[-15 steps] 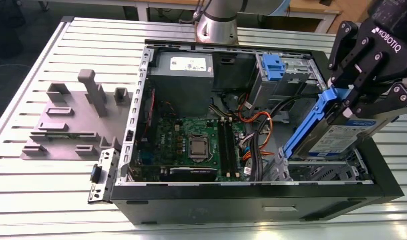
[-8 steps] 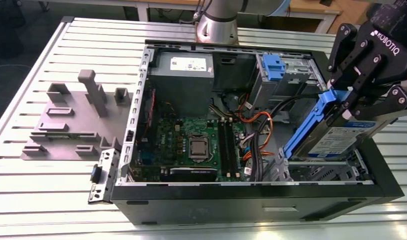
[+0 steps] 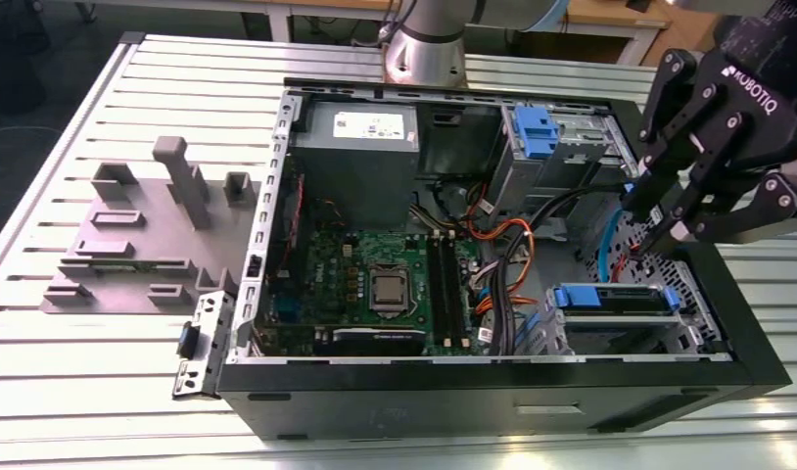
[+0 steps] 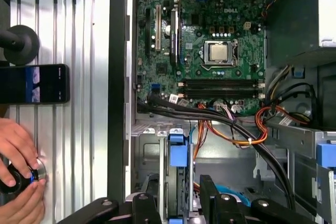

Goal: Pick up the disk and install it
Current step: 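Insert the disk into the insertion slot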

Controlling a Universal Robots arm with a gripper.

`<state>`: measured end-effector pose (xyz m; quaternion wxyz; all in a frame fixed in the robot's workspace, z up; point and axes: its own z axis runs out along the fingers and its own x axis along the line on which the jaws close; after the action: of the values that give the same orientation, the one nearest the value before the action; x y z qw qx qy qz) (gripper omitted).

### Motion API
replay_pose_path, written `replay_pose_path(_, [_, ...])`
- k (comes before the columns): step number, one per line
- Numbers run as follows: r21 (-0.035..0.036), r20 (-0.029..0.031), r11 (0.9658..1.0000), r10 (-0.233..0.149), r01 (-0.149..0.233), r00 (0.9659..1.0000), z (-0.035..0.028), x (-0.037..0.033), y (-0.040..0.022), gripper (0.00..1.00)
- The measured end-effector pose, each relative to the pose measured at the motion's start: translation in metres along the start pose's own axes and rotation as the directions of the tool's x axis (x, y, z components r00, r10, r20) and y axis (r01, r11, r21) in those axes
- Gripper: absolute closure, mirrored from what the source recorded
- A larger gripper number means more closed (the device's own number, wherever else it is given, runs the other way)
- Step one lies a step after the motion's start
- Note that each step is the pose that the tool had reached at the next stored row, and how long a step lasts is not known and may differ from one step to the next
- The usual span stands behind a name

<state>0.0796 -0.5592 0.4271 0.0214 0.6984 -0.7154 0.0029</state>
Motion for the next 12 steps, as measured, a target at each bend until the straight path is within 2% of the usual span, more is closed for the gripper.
replay_pose_path(8, [0.0002, -0.0001, 1.0, 0.0, 0.0, 1.0, 0.0145, -0.0005, -0.0003, 0.58])
replay_pose_path(9, [0.0002, -0.0002, 1.0, 0.0, 0.0, 1.0, 0.0162, -0.0005, -0.0003, 0.64])
replay_pose_path(10, [0.0002, -0.0001, 1.0, 0.0, 0.0, 1.0, 0.0181, -0.0005, -0.0004, 0.64])
replay_pose_path(12, [0.0002, -0.0001, 1.0, 0.0, 0.0, 1.0, 0.0217, -0.0006, -0.0005, 0.76])
